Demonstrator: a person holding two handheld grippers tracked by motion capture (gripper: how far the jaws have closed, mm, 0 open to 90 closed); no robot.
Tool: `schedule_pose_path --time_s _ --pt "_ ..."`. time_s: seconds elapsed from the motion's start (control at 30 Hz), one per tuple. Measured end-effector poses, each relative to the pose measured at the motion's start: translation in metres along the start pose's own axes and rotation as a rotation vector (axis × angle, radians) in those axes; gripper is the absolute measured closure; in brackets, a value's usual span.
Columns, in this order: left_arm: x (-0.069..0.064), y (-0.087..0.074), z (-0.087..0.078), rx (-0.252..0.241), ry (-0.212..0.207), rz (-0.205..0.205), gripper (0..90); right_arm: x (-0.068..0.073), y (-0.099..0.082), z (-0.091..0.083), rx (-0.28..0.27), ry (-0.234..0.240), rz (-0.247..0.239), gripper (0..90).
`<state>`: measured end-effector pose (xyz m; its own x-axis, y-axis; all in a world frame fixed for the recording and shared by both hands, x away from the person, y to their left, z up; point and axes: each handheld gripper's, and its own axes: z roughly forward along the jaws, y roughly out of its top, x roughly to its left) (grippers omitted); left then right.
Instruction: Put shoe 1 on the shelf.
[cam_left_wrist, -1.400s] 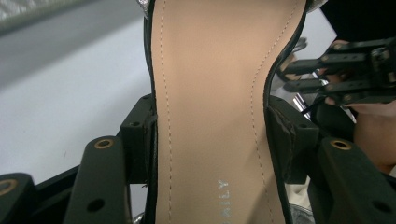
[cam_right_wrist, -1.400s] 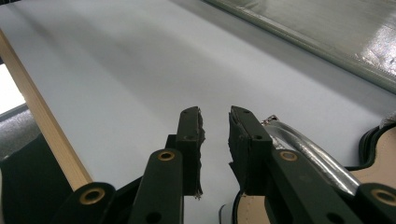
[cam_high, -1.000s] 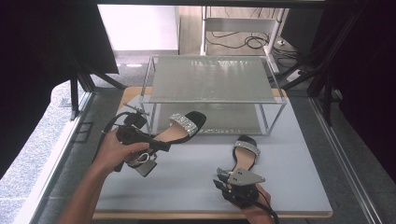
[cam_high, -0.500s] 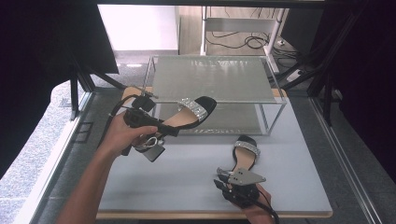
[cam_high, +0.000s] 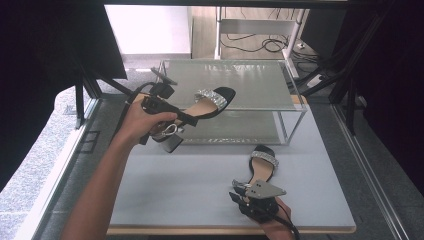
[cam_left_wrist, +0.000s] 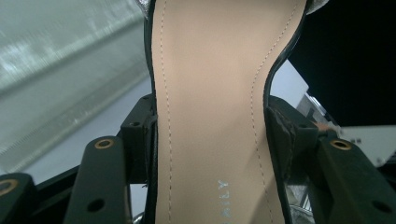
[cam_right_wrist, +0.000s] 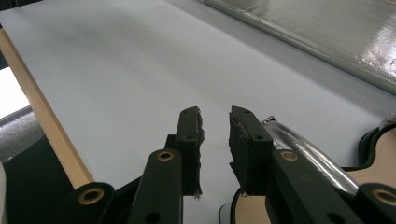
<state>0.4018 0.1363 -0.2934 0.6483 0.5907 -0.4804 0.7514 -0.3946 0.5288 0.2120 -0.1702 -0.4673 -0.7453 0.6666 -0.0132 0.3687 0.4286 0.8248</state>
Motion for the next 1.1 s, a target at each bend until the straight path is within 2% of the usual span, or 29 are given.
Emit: schedule_pose_path --time_s 0.17,0.37,0.53,0.6,0.73,1.1 --pt "0.01 0.021 -0.001 -0.007 0.009 -0.016 42.8 0.0 0.0 -0.001 -0.002 0.002 0.007 73.2" --pt "0.02 0.045 0.002 -0.034 0.02 -0.055 42.8 -0.001 0.0 -0.002 -0.008 0.001 0.008 73.2" --pt "0.03 0.065 0.004 -0.044 0.045 -0.079 42.9 -0.001 0.0 -0.002 -0.008 0.008 0.006 73.1" --pt "0.034 0.074 0.007 -0.055 0.047 -0.101 42.8 -0.001 0.0 -0.003 -0.01 0.01 0.006 73.1" --pt "0.04 0.089 0.015 -0.047 0.052 -0.135 42.8 -0.001 0.0 -0.003 -0.009 0.012 0.002 73.0" --pt "0.045 0.126 0.05 -0.033 0.147 -0.222 42.9 0.001 0.0 -0.003 -0.012 0.02 0.003 72.8"
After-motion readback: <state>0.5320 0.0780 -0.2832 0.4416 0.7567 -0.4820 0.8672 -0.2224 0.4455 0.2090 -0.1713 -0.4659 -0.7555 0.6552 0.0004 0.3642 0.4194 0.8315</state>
